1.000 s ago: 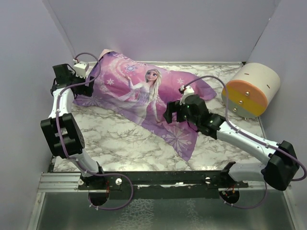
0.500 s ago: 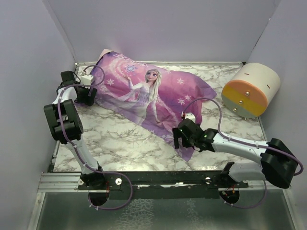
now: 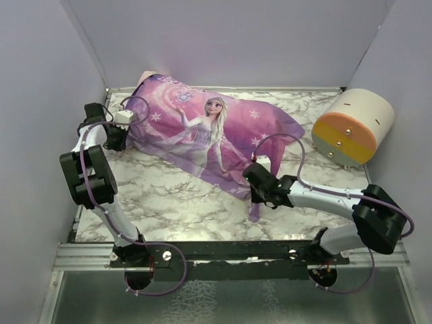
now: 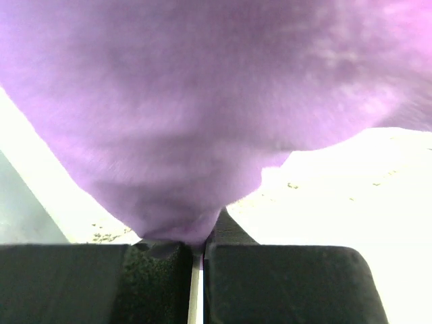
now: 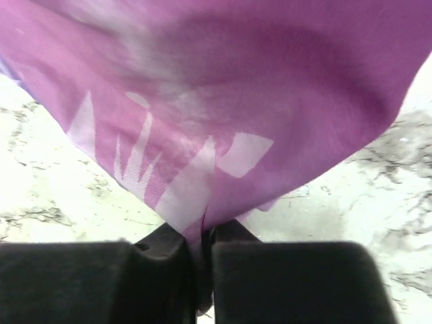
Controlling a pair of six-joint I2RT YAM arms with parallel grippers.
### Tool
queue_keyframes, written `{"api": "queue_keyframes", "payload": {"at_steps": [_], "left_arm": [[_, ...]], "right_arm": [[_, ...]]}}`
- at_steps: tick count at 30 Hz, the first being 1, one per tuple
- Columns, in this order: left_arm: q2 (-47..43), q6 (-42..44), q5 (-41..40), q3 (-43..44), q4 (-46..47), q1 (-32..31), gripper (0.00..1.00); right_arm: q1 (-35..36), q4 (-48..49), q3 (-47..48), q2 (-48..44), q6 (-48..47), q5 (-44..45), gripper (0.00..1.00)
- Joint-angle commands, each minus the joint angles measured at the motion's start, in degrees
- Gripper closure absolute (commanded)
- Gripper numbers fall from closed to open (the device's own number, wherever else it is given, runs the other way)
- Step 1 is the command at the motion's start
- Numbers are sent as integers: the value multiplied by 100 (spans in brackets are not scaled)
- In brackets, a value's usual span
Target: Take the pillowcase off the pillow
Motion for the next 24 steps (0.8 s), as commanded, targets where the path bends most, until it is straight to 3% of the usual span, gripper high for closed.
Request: {"api": "queue_keyframes", "payload": {"at_steps": [1,5,8,15,21,24], "left_arm": [[-572,175,642,404,-1032,185,100],[-976,75,1028,641,-1672,479,100],[-1826,140,1157,382,-1759,672,100],[-4269,426,833,-700,-1698,719,100],[-5309,306,457,-1070,-2337,719,100],[-5700,140,319,-763,-2533,719,100]], "right_arm": [[37,-500,473,-635,49,634,99],[37,-1100,858,-1209,-30,948,99],[36,-1510,1174,-1658,-129,1269,99],[37,-2320,1909,-2364,-401,1346,99],[40,-2743,1942,-2805,-200,934,99],[44,-2996,2308,-3149,-147,796,99]]}}
